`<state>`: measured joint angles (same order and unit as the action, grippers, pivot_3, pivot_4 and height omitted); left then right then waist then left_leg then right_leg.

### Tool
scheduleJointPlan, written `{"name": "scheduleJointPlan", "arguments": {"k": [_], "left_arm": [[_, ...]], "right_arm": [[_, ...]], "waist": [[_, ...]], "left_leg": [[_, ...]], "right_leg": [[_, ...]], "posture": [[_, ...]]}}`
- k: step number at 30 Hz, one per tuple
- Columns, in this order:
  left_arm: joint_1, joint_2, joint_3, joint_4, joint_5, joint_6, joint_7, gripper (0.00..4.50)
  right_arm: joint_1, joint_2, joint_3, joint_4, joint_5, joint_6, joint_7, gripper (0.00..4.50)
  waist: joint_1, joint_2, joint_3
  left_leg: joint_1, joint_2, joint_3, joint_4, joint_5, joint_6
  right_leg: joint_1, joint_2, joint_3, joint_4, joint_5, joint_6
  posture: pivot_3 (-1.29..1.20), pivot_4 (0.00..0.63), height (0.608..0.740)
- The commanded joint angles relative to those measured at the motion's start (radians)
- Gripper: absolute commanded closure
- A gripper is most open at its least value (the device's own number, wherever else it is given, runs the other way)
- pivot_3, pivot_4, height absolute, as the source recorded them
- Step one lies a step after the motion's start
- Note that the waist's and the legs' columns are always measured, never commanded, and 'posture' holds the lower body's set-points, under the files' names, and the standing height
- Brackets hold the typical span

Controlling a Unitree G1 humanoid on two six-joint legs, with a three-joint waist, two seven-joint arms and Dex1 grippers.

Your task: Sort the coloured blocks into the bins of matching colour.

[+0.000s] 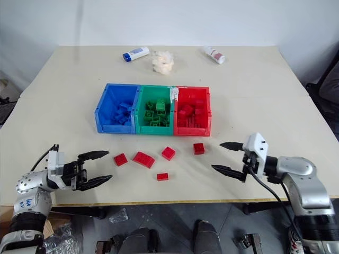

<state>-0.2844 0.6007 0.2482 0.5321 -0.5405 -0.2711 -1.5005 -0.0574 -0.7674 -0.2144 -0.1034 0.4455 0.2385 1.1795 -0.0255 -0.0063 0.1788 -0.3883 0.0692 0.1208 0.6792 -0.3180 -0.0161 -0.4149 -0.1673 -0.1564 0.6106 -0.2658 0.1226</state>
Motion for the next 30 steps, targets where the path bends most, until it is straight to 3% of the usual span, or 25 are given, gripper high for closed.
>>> {"name": "scheduleJointPlan", "arguments": {"k": [1, 5, 10, 21, 29, 30], "left_arm": [[-0.010, 0.022, 0.014, 0.031, -0.007, -0.016, -0.063, 0.00], [-0.025, 0.032, 0.015, 0.049, -0.013, -0.012, -0.075, 0.00], [-0.036, 0.041, 0.015, 0.059, -0.015, -0.007, -0.084, 0.00], [0.063, 0.041, 0.017, -0.096, -0.056, 0.047, -0.059, 0.00], [0.161, 0.077, 0.068, -0.164, -0.084, 0.072, -0.034, 0.00], [0.163, 0.079, 0.072, -0.165, -0.082, 0.073, -0.028, 0.00]], "right_arm": [[0.143, -0.056, -0.154, -0.050, 0.034, -0.013, 0.023, 0.04], [0.200, -0.074, -0.204, -0.064, 0.049, -0.012, 0.019, 0.04], [0.143, -0.057, -0.153, -0.067, 0.041, -0.007, 0.000, 0.04], [-0.215, 0.110, 0.171, 0.145, -0.120, -0.026, -0.115, 0.04], [-0.344, 0.231, 0.252, 0.284, -0.174, -0.054, -0.162, 0.04], [-0.350, 0.241, 0.257, 0.290, -0.174, -0.060, -0.161, 0.21]], "waist": [[0.003, 0.000, 0.000], [-0.006, -0.001, 0.000], [-0.003, -0.001, 0.000], [-0.003, -0.001, 0.001], [-0.001, 0.000, 0.001], [-0.001, 0.000, 0.001]], "left_leg": [[0.000, 0.000, 0.000, -0.001, 0.000, 0.000], [0.001, 0.000, 0.001, 0.001, 0.000, 0.000], [0.002, 0.000, 0.001, 0.000, 0.000, 0.000], [0.001, 0.000, 0.001, 0.001, 0.000, 0.000], [0.001, 0.000, 0.001, 0.001, 0.000, 0.000], [0.001, 0.000, 0.001, 0.001, 0.000, 0.000]], "right_leg": [[0.001, 0.000, 0.000, -0.001, 0.000, 0.000], [0.001, 0.000, 0.000, -0.002, 0.000, 0.001], [0.001, 0.000, 0.001, 0.000, 0.000, 0.000], [0.001, 0.000, 0.000, 0.000, 0.000, 0.000], [0.000, 0.000, 0.000, 0.000, 0.000, 0.000], [0.001, 0.000, 0.000, 0.000, 0.000, 0.000]], "posture": [[0.00, 0.150, 0.740], [0.00, 0.150, 0.740], [0.00, 0.150, 0.740], [0.00, 0.150, 0.740], [0.00, 0.150, 0.740], [0.00, 0.150, 0.740]]}}
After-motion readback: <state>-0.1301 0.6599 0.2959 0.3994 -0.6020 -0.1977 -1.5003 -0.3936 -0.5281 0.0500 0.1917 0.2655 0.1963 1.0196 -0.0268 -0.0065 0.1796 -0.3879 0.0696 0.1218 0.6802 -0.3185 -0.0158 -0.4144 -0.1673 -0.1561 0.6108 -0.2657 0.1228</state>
